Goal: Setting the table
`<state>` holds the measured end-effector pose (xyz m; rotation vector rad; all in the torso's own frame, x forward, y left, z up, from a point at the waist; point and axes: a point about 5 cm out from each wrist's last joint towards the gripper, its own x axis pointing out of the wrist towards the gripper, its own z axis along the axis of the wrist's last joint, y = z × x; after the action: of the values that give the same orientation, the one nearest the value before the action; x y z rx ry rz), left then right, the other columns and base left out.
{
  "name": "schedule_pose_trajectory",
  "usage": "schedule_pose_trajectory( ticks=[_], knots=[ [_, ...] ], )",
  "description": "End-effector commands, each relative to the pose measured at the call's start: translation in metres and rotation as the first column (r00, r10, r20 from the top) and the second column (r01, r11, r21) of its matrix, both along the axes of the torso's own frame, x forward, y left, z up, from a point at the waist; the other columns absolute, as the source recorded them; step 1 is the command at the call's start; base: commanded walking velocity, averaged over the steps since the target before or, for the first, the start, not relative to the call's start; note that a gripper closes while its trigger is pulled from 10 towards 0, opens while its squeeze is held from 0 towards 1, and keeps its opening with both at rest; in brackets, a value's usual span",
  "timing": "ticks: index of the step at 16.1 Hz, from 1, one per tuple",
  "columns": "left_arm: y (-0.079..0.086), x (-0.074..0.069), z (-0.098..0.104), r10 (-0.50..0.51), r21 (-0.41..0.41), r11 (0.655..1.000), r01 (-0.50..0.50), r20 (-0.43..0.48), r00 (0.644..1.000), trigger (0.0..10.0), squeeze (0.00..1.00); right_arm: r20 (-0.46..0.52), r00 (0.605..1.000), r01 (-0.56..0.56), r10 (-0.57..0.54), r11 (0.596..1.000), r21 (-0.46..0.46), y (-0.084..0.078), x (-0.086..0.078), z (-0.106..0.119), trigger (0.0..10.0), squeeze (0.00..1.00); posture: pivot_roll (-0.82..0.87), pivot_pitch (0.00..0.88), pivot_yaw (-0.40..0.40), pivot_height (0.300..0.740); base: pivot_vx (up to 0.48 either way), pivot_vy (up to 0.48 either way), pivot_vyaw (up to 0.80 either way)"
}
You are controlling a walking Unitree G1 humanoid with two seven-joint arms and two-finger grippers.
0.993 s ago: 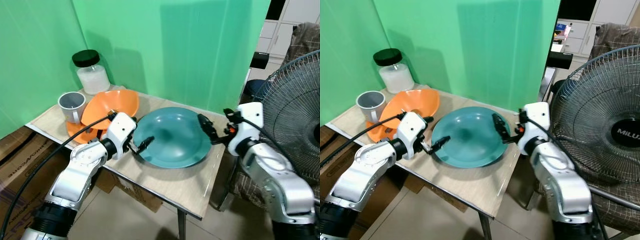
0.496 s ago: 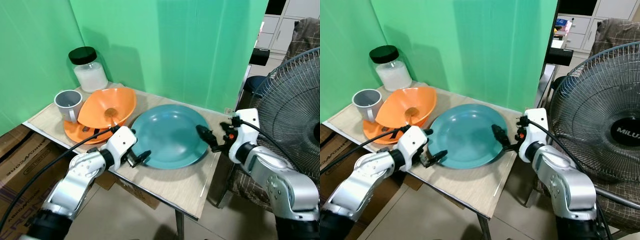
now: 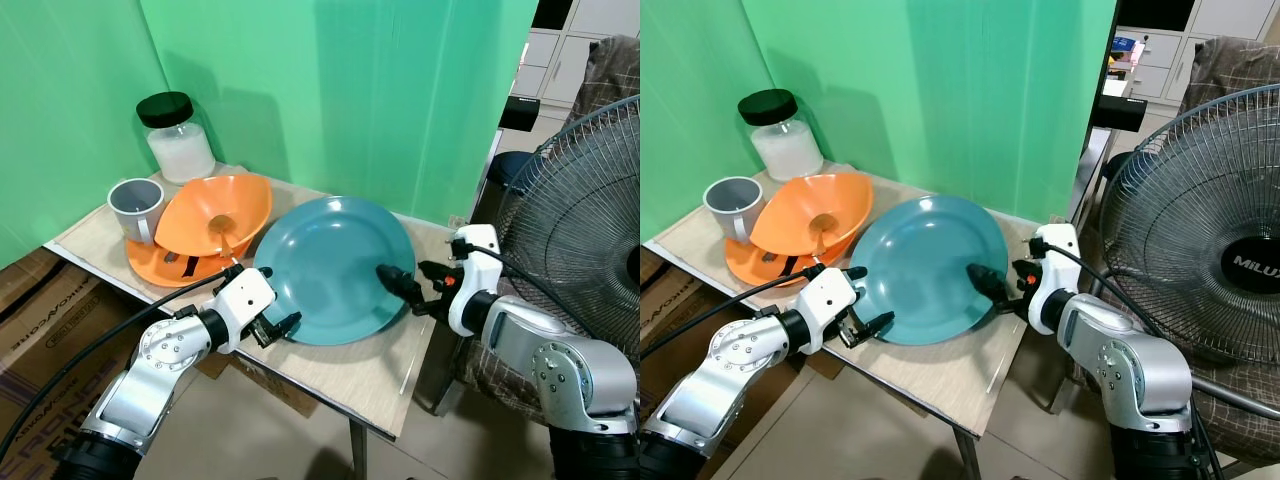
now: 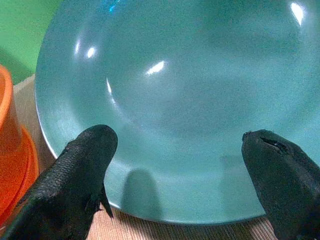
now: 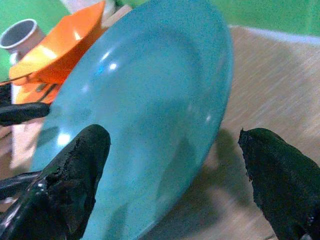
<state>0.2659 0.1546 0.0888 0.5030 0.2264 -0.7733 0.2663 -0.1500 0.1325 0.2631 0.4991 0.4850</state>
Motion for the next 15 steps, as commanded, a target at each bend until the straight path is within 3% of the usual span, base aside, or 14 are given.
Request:
schedule_pose_trajectory(
  ticks=[1, 2, 8, 15],
  knots=[
    [0.005, -0.003, -0.009, 0.014, 0.031, 0.999, -0.013, -0.029, 0.999, 10.0, 0.00, -0.022, 1.000, -0.017, 0.018, 0.997, 0.071, 0.006, 0.001, 0.003, 2.4, 0.00, 0.06, 0.000, 0.085, 0.740, 0.000, 0.000, 0.00],
    [0.005, -0.003, -0.009, 0.012, 0.031, 0.999, -0.011, -0.029, 0.999, 10.0, 0.00, -0.035, 0.999, -0.017, 0.020, 0.995, 0.094, 0.008, 0.002, 0.003, 0.0, 0.00, 0.06, 0.000, 0.085, 0.740, 0.000, 0.000, 0.00],
    [0.001, -0.001, -0.009, -0.004, 0.026, 1.000, 0.005, -0.023, 1.000, 10.0, 0.00, -0.121, 0.991, -0.034, 0.051, 0.990, 0.140, 0.016, 0.016, -0.008, 0.0, 0.00, 0.05, 0.000, 0.096, 0.740, 0.000, 0.000, 0.00],
    [0.001, 0.000, -0.008, -0.009, 0.030, 0.999, 0.010, -0.018, 1.000, 10.0, 0.00, -0.137, 0.989, -0.029, 0.052, 0.986, 0.166, 0.020, 0.020, -0.008, 0.0, 0.00, 0.05, 0.000, 0.097, 0.740, 0.000, 0.000, 0.00]
  ],
)
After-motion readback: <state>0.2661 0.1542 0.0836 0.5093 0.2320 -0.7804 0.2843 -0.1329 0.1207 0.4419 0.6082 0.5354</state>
